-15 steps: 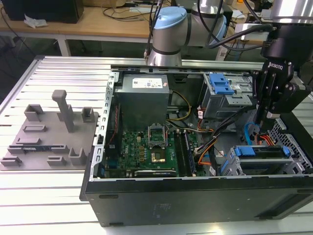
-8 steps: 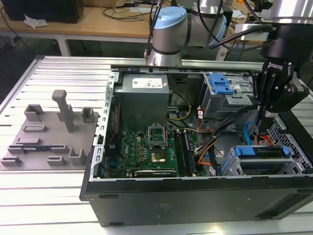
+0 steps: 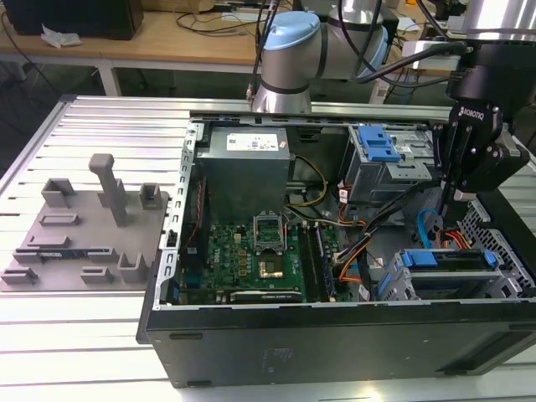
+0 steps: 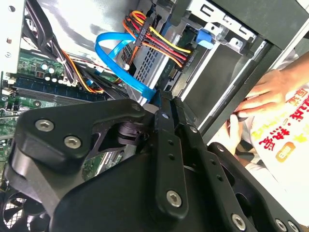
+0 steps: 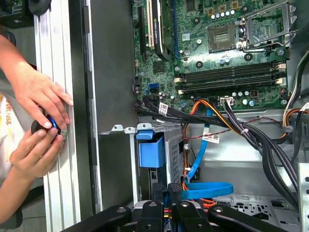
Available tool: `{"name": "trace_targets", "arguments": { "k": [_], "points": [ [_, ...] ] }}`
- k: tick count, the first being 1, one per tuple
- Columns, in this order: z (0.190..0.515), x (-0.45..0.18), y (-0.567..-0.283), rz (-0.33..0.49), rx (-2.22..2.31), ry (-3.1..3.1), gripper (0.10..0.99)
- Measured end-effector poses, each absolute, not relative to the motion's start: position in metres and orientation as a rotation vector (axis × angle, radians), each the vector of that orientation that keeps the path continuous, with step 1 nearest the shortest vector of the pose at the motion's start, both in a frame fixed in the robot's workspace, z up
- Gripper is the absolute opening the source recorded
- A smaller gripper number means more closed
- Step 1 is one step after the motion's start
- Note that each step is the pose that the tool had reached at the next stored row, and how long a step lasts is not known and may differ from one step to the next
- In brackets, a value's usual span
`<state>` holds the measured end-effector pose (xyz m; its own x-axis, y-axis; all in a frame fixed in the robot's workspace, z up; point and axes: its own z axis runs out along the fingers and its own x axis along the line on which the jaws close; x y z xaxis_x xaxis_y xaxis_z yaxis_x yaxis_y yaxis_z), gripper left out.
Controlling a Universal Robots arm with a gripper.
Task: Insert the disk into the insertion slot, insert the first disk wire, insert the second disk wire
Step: 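Insert the second disk wire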
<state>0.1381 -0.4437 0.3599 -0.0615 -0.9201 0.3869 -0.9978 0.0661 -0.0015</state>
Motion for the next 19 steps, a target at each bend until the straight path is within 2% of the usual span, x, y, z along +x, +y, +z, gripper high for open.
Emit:
{"name": "trace_targets", "arguments": {
  "k": [7, 14, 19],
  "points": [
    [0.360, 0.138, -0.458, 0.332, 1.965, -2.099, 0.161],
    [0.360, 0.138, -0.472, 0.196, 2.038, -2.173, 0.161],
    [0.360, 0.140, -0.492, 0.175, 2.048, -2.184, 0.161]
  ]
}}
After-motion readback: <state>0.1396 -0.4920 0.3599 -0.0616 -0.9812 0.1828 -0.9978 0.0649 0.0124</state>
